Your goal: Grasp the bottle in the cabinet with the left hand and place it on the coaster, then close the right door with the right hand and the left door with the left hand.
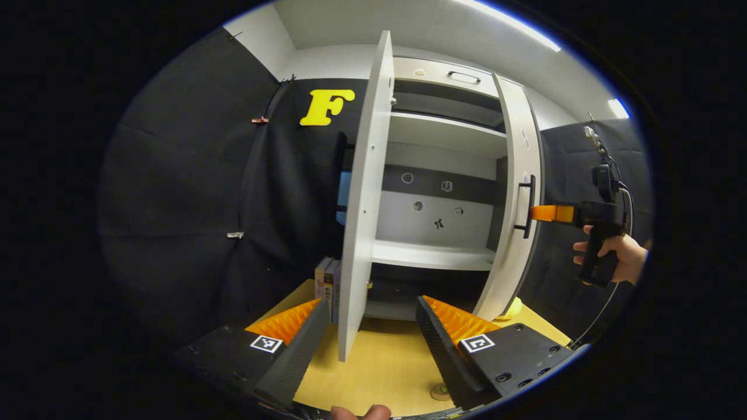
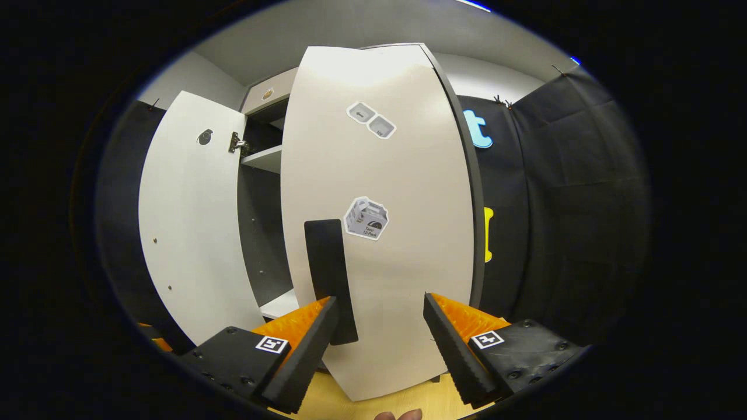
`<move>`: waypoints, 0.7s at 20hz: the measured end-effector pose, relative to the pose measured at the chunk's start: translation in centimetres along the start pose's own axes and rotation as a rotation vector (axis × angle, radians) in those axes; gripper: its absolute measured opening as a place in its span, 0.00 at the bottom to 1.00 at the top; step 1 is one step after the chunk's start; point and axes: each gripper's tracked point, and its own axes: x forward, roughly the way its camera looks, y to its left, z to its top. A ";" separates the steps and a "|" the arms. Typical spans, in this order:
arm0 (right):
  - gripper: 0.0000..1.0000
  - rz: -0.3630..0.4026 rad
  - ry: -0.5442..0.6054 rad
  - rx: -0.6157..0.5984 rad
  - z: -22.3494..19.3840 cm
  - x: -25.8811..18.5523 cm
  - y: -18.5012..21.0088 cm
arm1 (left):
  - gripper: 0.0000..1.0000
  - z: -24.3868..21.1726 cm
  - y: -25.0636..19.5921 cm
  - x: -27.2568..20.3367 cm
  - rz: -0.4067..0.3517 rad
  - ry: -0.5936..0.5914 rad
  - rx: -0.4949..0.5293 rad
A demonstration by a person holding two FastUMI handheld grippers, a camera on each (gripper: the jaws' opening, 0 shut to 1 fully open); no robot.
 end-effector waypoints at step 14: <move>0.98 -0.002 0.038 -0.055 -0.6 -4.4 0.1 | 0.95 8.6 9.9 7.0 0.143 -0.064 0.132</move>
